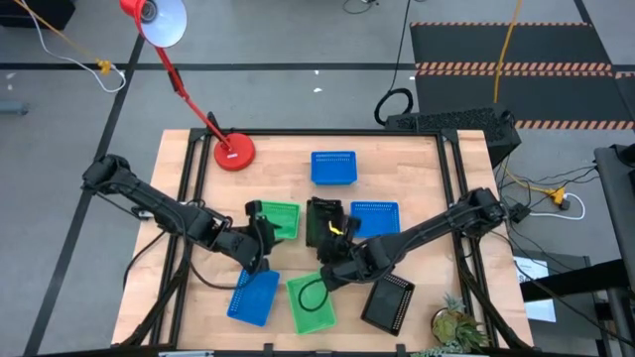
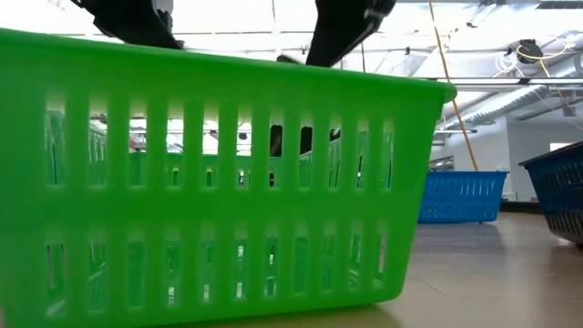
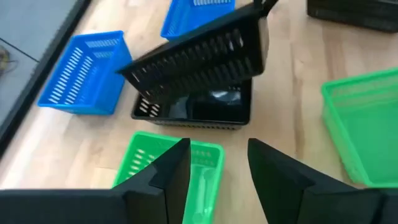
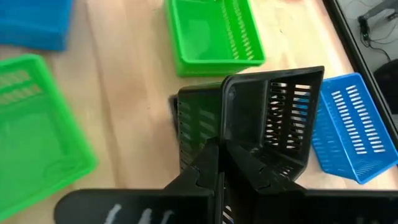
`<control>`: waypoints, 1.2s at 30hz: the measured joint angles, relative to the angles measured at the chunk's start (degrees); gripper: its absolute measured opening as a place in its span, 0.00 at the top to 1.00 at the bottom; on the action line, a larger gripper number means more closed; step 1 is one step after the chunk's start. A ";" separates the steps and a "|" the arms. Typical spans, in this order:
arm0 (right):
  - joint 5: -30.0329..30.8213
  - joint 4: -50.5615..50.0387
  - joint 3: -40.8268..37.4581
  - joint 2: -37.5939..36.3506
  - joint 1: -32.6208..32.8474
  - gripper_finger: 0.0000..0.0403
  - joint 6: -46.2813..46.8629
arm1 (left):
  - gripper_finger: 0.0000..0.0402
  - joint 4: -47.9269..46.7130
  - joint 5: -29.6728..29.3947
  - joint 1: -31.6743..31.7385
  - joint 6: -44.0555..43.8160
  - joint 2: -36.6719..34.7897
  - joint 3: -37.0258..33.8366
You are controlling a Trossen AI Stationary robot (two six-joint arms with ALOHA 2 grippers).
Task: Stack baskets by color
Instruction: Stack the top black bin on the middle black bin, then stack the top blue bin on the middle blue bin
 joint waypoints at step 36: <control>-8.89 6.23 -4.52 0.02 -3.85 0.76 -2.27 | 0.62 -0.01 -2.27 0.04 -1.71 0.00 0.01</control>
